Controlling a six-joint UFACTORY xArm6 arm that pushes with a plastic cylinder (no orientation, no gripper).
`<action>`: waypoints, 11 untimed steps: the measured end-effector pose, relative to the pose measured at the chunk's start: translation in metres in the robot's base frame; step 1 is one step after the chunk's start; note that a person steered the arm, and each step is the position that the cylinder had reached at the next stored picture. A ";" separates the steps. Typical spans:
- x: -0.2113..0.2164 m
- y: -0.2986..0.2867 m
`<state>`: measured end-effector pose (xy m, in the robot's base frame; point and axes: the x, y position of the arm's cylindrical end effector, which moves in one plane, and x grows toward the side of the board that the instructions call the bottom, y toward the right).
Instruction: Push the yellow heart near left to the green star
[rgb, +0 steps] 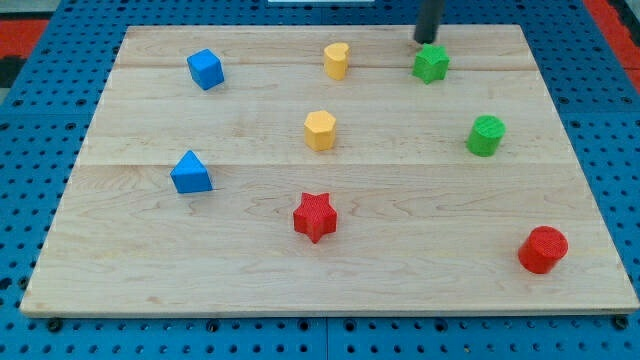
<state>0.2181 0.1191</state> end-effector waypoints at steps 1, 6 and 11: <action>0.000 -0.040; -0.006 -0.114; 0.090 -0.068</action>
